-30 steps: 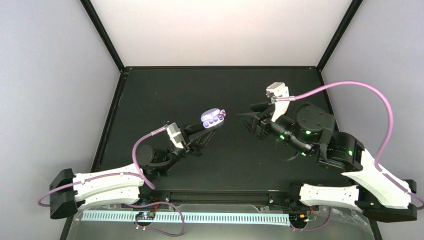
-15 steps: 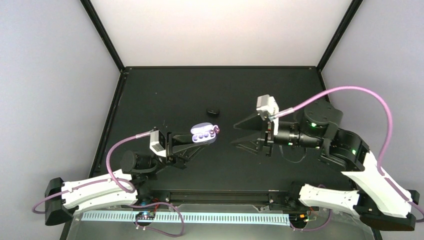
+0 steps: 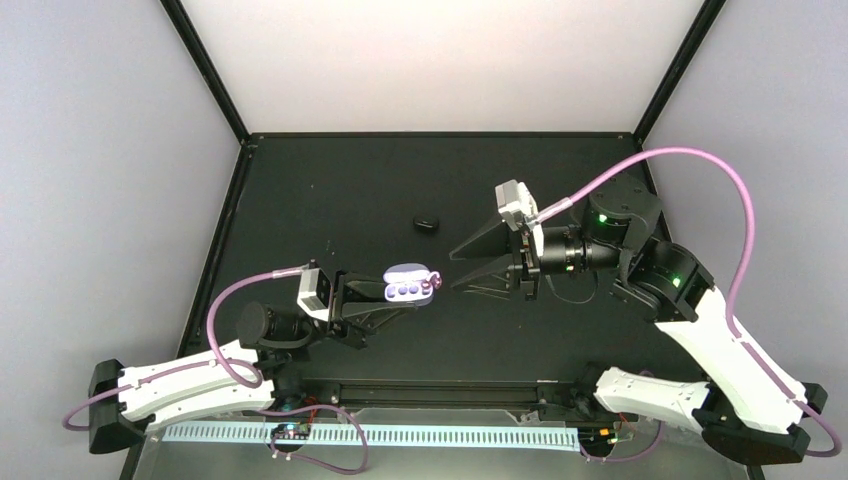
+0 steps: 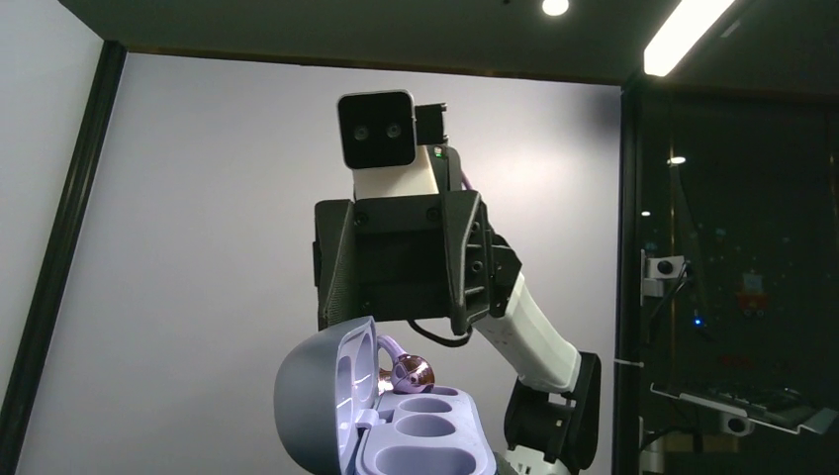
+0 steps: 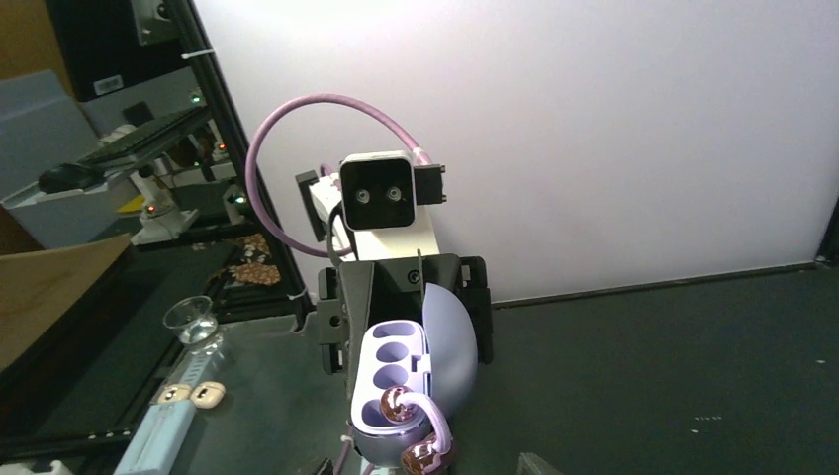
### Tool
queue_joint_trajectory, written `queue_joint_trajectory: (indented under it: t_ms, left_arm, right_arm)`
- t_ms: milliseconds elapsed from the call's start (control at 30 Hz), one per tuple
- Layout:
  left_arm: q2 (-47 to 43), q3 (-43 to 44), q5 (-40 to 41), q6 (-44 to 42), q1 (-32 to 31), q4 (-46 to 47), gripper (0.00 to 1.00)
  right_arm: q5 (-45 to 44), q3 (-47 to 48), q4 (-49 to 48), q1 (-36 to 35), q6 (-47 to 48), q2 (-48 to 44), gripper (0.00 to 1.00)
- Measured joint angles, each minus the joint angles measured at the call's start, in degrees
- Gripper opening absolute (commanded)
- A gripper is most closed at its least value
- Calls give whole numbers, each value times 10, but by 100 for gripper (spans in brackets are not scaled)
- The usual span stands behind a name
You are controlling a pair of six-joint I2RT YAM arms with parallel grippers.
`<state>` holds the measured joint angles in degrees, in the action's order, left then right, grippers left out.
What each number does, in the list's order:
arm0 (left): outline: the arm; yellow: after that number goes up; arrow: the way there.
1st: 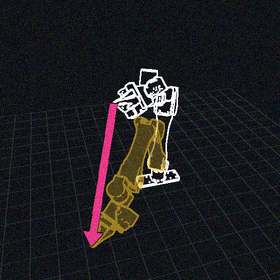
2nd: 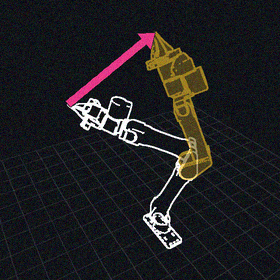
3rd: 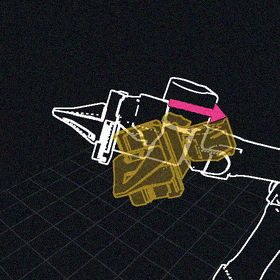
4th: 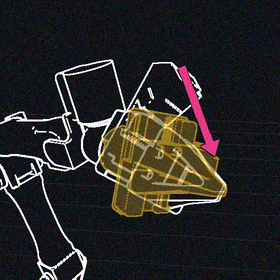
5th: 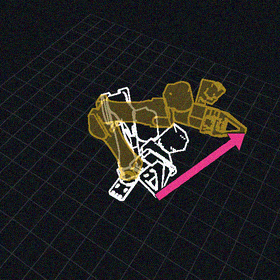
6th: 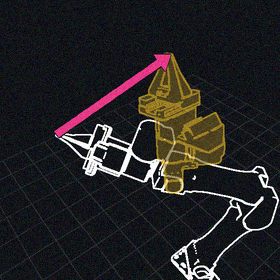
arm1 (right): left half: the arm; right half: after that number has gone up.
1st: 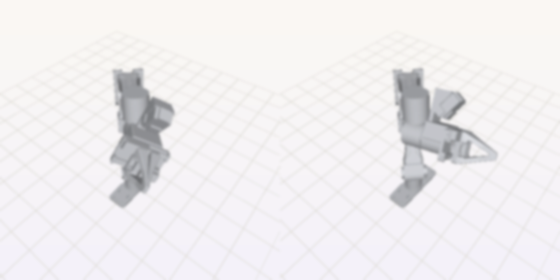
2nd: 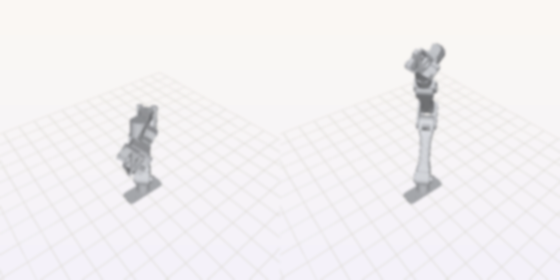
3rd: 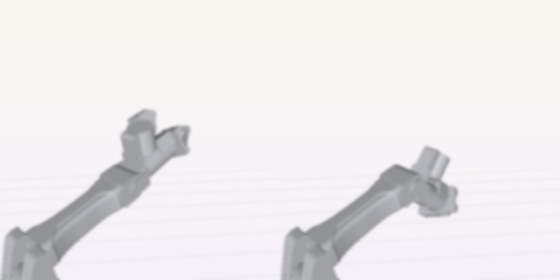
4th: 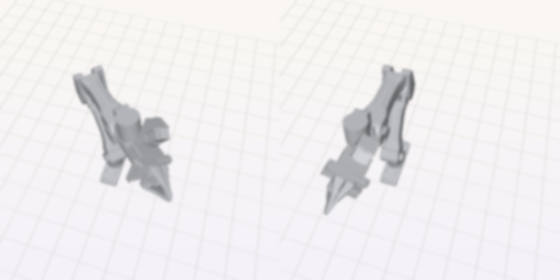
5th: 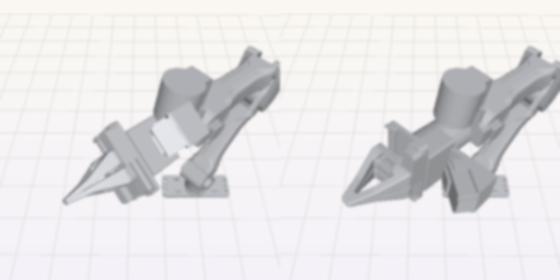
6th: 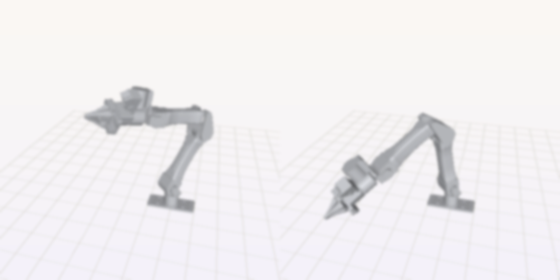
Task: Insert the wireless bluetooth earbuds into the charging case
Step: Pick up the earbud from the charging case.
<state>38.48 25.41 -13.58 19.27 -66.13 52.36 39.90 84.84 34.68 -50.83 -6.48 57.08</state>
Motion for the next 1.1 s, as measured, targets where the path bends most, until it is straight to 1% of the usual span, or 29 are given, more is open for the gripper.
queue_joint_trajectory:
  t_ms: [200,433,667,1100]
  left_arm:
    - [-6,0,-9,0,0,-2,2]
    - [-5,0,-14,0,0,-2,1]
    - [-5,0,-17,-1,0,-3,2]
    - [2,0,-17,-1,0,-3,2]
  right_arm:
    - [61,0,-14,10,-3,22,42]
    - [95,-8,-43,10,-21,28,39]
    - [110,-31,-72,10,-48,29,35]
    - [118,-34,-93,10,-64,31,27]
